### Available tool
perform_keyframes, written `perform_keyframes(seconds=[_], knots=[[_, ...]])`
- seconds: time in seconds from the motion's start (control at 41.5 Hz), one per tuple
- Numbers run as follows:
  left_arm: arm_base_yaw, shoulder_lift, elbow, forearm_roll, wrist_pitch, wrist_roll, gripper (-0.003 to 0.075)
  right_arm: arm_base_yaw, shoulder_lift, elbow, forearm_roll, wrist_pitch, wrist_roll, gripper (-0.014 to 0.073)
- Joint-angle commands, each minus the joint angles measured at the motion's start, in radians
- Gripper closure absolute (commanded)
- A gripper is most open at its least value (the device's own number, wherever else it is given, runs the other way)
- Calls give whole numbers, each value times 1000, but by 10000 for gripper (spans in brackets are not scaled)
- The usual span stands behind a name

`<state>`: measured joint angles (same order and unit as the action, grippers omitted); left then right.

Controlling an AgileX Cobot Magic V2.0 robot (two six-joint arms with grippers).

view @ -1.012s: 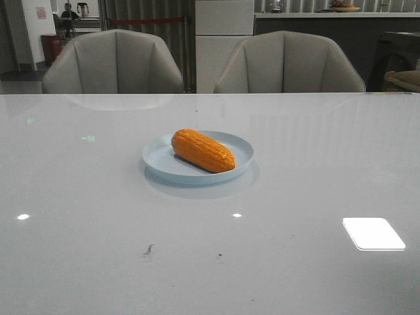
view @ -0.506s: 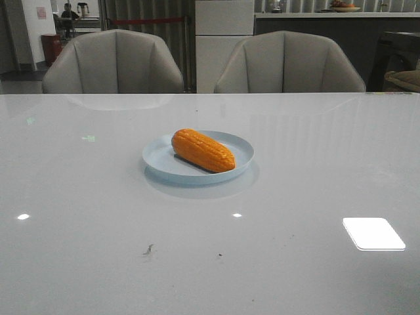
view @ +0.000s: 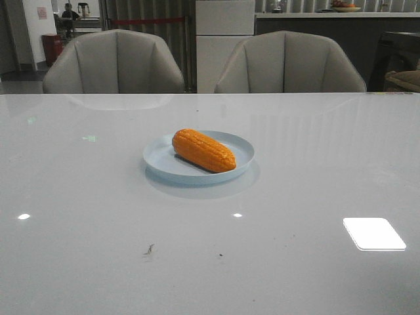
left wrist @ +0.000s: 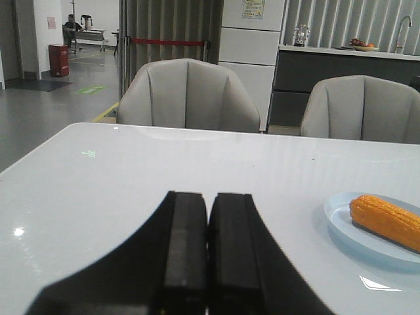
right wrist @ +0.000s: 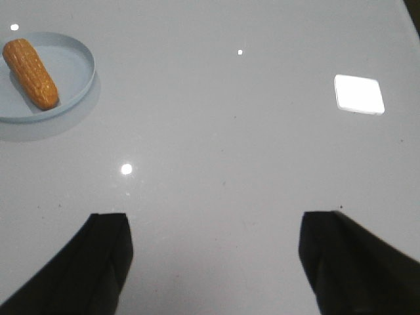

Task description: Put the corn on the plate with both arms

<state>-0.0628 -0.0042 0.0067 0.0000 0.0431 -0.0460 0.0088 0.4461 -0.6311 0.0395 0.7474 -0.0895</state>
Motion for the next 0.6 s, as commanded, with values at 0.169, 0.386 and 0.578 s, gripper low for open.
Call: perform_keyframes(seconds=[0.169, 0.386, 0.578], knots=[[1, 2, 37, -6, -86, -5, 624, -3, -203, 144, 23, -295, -10, -29], [1, 2, 37, -6, -86, -5, 624, -3, -358, 310, 77, -510, -10, 91], [1, 2, 37, -6, -86, -5, 624, -3, -473, 437, 80, -645, -10, 403]])
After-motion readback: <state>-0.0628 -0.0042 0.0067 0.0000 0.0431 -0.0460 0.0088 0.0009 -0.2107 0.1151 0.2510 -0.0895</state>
